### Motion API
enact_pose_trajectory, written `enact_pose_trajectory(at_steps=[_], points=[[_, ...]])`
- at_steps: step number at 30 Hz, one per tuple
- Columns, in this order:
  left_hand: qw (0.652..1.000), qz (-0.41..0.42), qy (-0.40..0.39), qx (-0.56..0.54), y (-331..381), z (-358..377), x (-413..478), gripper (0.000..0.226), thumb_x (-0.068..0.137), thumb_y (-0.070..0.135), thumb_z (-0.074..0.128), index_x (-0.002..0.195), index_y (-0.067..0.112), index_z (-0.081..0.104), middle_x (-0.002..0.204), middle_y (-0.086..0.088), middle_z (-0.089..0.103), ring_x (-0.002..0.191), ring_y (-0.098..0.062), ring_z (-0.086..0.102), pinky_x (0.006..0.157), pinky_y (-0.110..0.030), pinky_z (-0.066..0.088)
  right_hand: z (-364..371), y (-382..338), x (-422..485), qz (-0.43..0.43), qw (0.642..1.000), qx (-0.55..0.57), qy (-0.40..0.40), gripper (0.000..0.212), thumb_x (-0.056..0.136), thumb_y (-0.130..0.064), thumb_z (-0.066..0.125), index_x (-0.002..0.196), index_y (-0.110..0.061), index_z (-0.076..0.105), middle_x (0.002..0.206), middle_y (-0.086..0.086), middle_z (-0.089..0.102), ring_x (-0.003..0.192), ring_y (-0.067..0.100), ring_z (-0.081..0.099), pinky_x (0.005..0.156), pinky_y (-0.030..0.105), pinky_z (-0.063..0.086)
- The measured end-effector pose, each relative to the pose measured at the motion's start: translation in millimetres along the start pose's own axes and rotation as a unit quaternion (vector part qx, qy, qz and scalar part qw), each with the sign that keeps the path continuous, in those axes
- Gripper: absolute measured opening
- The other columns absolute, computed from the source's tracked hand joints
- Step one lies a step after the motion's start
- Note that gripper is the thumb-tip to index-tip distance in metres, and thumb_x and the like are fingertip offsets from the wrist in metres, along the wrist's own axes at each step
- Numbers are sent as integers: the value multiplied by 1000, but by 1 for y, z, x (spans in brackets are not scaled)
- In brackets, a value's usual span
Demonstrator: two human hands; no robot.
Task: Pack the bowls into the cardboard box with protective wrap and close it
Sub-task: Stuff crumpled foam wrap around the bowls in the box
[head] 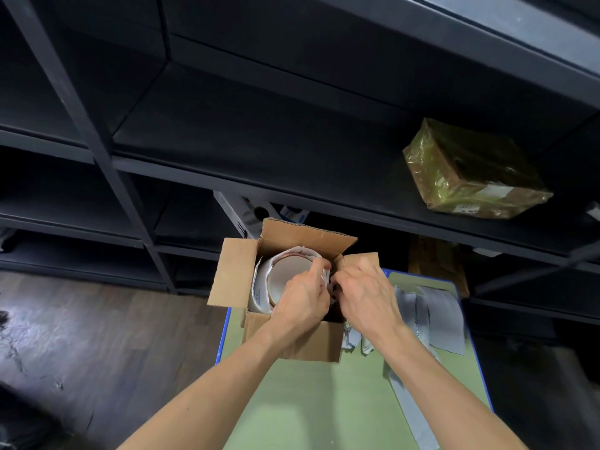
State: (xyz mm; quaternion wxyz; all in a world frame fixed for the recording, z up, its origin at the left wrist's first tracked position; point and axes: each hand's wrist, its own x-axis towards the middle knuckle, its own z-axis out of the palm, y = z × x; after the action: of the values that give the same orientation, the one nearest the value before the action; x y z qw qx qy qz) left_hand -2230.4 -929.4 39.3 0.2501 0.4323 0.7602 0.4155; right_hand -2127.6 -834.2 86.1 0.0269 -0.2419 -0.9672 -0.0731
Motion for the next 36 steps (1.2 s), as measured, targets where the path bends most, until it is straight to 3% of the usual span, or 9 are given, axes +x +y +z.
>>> enact_pose_trajectory(at_steps=[7, 11, 14, 20, 28, 33, 36], points=[[1000, -7, -7, -2, 1, -1, 1, 37, 87, 14, 46, 122, 26, 42, 75, 0, 59, 78, -31, 59, 70, -46, 50, 2, -10, -2, 46, 998, -6, -31, 28, 44, -1, 80, 60, -20, 69, 58, -3, 54, 66, 24, 53, 53, 25, 27], [1000, -9, -5, 1, 1, -2, 1, 36, 89, 12, 46, 123, 25, 44, 75, 2, 60, 78, -29, 59, 69, -43, 49, 9, -12, 1, 27, 999, -17, -38, 23, 47, -2, 80, 60, -17, 68, 58, 0, 58, 69, 26, 51, 57, 35, 39], [1000, -14, -9, 0, 1, -2, 1, 38, 89, 12, 46, 124, 24, 44, 75, 1, 60, 77, -29, 58, 67, -41, 48, 8, -10, -2, 18, 1000, 8, -12, 22, 50, 0, 77, 61, -16, 66, 61, -2, 60, 70, 25, 50, 59, 36, 40], [1000, -17, -21, -1, 0, -3, 1, 37, 89, 15, 47, 123, 28, 41, 79, -1, 63, 78, -27, 60, 69, -44, 51, -2, 5, -22, 63, 994, 86, 39, 10, 83, -13, 68, 85, -21, 74, 87, -11, 71, 84, 21, 51, 67, 36, 46], [1000, -5, 1, 1, 2, -1, -1, 33, 93, 12, 45, 124, 22, 47, 70, 3, 59, 71, -20, 59, 61, -36, 46, 0, 0, -47, 117, 983, 133, 40, 19, 84, -15, 73, 102, -20, 72, 104, -14, 67, 91, 18, 57, 64, 31, 54], [999, -3, 40, -6, 9, -4, -4, 21, 96, 15, 46, 114, 25, 52, 69, 7, 61, 64, -14, 60, 57, -30, 47, 4, -7, -65, 144, 976, 161, 34, 26, 88, -19, 68, 114, -24, 68, 119, -16, 62, 96, 15, 55, 72, 29, 53], [998, 8, 54, 14, 13, -3, -6, 12, 100, 20, 43, 107, 26, 51, 62, 10, 55, 58, -10, 55, 52, -30, 37, 2, -6, -80, 165, 968, 185, 39, 20, 91, -20, 64, 110, -26, 67, 117, -19, 61, 96, 15, 54, 71, 28, 51]])
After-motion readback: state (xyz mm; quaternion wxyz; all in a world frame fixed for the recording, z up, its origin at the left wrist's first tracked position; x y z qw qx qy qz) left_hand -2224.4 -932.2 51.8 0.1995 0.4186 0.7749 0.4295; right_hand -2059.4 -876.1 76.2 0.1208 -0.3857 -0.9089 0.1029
